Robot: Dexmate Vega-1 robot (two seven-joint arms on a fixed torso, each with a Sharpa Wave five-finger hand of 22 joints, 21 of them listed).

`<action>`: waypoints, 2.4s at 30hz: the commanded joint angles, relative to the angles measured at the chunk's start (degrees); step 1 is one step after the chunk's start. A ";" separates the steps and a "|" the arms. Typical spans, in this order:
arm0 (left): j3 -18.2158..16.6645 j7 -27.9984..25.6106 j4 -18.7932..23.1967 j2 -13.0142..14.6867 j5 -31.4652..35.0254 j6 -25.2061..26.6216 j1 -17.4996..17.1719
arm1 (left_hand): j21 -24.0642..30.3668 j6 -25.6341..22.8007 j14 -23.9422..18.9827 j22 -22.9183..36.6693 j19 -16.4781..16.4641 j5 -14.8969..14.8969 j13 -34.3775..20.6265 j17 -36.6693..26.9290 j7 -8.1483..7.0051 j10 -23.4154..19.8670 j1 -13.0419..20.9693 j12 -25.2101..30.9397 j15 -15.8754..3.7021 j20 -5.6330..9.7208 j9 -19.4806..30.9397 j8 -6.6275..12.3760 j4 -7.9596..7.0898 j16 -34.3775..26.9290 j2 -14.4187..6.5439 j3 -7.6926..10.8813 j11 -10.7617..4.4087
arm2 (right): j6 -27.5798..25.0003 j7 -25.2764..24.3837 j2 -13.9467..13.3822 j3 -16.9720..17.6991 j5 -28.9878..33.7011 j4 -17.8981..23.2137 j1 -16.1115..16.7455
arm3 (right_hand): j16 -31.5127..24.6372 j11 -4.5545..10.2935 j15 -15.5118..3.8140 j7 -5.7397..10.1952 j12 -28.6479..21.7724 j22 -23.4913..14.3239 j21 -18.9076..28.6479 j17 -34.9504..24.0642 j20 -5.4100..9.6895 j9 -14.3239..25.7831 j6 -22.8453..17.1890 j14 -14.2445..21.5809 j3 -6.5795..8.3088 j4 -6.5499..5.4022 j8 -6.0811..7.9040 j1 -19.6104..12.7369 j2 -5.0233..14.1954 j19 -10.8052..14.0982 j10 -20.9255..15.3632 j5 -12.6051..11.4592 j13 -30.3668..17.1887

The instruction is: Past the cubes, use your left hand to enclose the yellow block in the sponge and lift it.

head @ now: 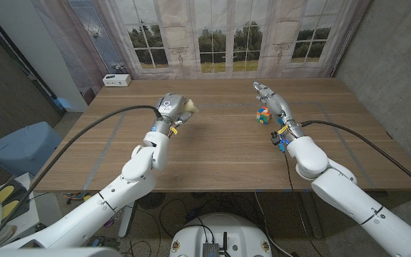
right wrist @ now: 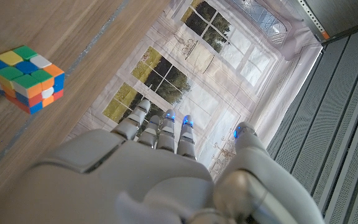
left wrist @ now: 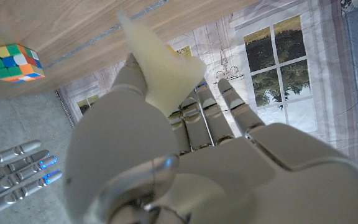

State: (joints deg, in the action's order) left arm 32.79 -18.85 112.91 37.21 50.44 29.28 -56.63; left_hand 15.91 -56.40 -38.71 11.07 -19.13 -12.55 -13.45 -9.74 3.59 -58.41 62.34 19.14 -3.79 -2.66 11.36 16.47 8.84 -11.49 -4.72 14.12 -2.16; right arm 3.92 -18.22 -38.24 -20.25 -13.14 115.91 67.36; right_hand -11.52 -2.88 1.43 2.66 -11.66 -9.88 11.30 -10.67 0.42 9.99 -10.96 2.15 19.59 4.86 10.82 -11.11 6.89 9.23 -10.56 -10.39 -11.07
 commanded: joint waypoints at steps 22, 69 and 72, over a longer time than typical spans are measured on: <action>-10.37 -14.04 -8.55 0.45 -35.93 -27.78 -1.81 | 0.92 -6.79 -2.37 0.33 -1.79 0.55 -0.65 -0.20 -5.64 -9.51 4.18 -0.08 -8.52 -0.54 0.17 -0.56 -0.53 0.36 -3.14 1.68 -8.79 | 10.31 3.42 5.39 -2.22 -7.27 -7.09 -0.99 | -0.26 -0.51 0.58 -0.37 -0.25 -0.19 0.47 -0.15 -0.13 0.28 -1.23 1.70 0.49 0.18 0.38 -0.62 0.38 1.11 -0.75 0.04 -0.11; -12.53 1.62 -26.93 -2.21 -59.88 -50.07 5.54 | 0.91 -1.51 -3.14 0.89 -0.10 2.05 -1.98 -0.07 -5.13 -5.97 1.97 -2.28 -6.71 -3.30 0.45 -4.13 -1.36 1.02 -1.68 1.68 -8.05 | 23.12 8.30 15.02 -5.33 -13.61 -19.82 -4.16 | -0.60 -2.67 1.76 -1.97 -0.49 -0.19 0.74 -0.19 -1.78 0.33 -3.47 4.53 0.01 0.59 0.49 -0.45 -0.94 2.95 -2.67 0.33 -0.12; -12.23 1.61 -28.28 -1.87 -58.60 -51.30 6.31 | 0.79 3.90 -2.05 1.08 0.88 2.23 -2.47 -0.13 -5.83 -0.17 -0.34 -4.58 -6.79 -4.15 0.45 -5.88 -1.91 1.23 -0.75 0.79 -7.35 | 21.42 6.81 15.04 -5.70 -12.21 -18.75 -4.40 | -0.52 -2.45 1.85 -1.85 -0.42 -0.20 0.56 -0.22 -3.27 0.34 -3.55 4.56 -0.02 0.54 0.42 -0.31 -0.99 2.65 -2.69 0.33 -0.12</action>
State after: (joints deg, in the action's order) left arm 19.21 -18.13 93.81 35.81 -9.70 -18.12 -55.25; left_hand 17.02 -55.43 -41.99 11.88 -18.88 -10.55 -15.51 -9.73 -1.06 -56.58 62.97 15.84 -4.30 -6.18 11.86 11.67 7.61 -10.59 -4.21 15.30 -4.37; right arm 26.89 -8.90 -24.25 -25.02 -27.63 96.85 64.04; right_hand -11.97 -5.44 3.17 0.72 -11.90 -10.02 11.70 -10.73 -1.40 9.99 -13.72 6.36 19.58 5.32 11.04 -11.25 6.40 12.00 -13.11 -10.16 -11.05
